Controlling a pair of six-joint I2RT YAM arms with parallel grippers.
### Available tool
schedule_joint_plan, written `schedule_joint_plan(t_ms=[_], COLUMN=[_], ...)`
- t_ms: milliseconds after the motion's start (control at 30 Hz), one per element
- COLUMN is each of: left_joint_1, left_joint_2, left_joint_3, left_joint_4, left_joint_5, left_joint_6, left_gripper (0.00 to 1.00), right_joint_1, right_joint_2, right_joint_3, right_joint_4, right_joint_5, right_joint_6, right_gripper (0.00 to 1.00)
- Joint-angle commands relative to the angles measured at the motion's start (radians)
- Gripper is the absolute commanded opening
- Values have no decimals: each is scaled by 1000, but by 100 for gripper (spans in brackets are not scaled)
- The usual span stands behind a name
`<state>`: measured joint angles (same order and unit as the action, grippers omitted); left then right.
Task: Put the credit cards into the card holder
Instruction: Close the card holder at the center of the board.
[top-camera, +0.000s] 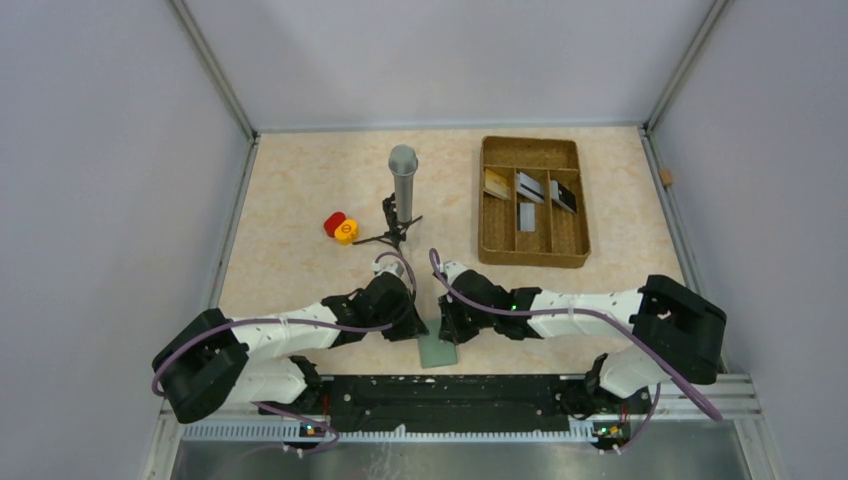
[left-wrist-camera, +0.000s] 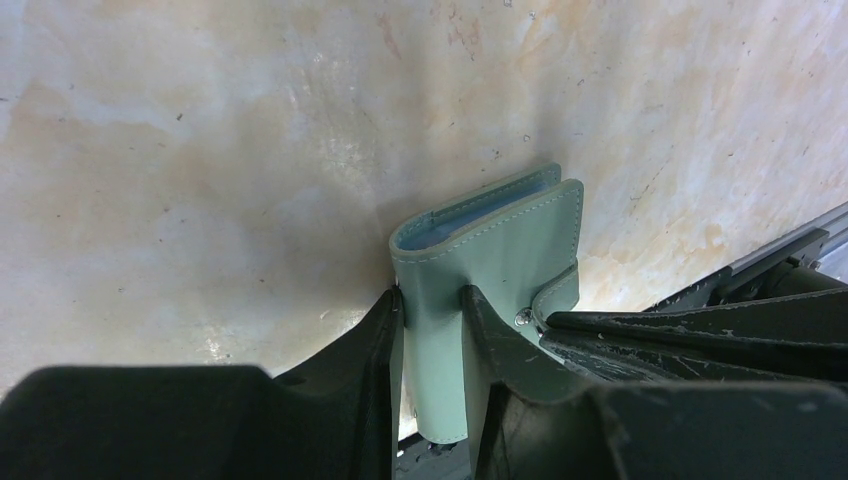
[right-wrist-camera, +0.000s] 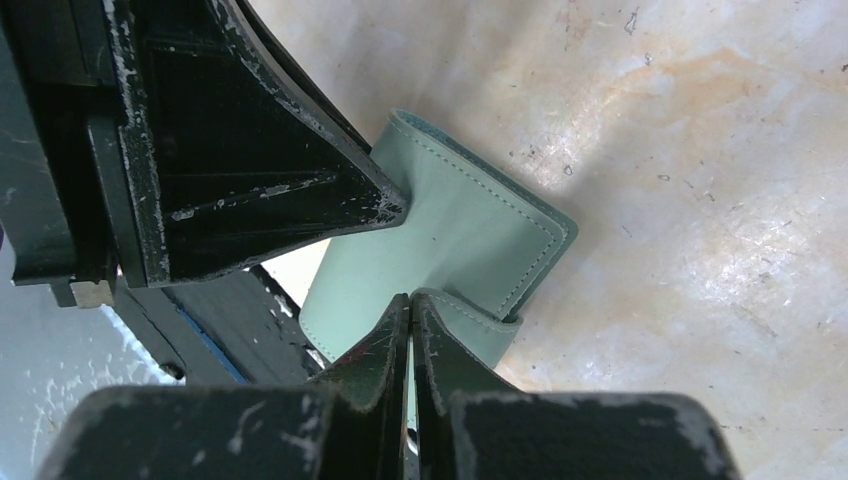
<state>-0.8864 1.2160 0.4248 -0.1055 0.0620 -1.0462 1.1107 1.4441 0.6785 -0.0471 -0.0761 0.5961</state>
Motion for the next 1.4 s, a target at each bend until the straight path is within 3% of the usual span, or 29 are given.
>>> schedule_joint_plan(t_ms=[0,767,1367], left_joint_1=[-6,-6,-6], left_joint_2=[50,39,32], left_joint_3=[-24,-32,-35], left_joint_4=[-98,-102,-117], left_joint_5=[-82,-91,-104], left_joint_6=[26,20,9], left_gripper=[29,28,28], right_joint_1=[15,32,46], right_joint_2=[15,19,-13], right_joint_3=[-7,-47,-190], right_joint_4=[66,89,170], right_joint_5=[-6,10,52], right_joint_6=[6,35,145], right_gripper=[0,0,0])
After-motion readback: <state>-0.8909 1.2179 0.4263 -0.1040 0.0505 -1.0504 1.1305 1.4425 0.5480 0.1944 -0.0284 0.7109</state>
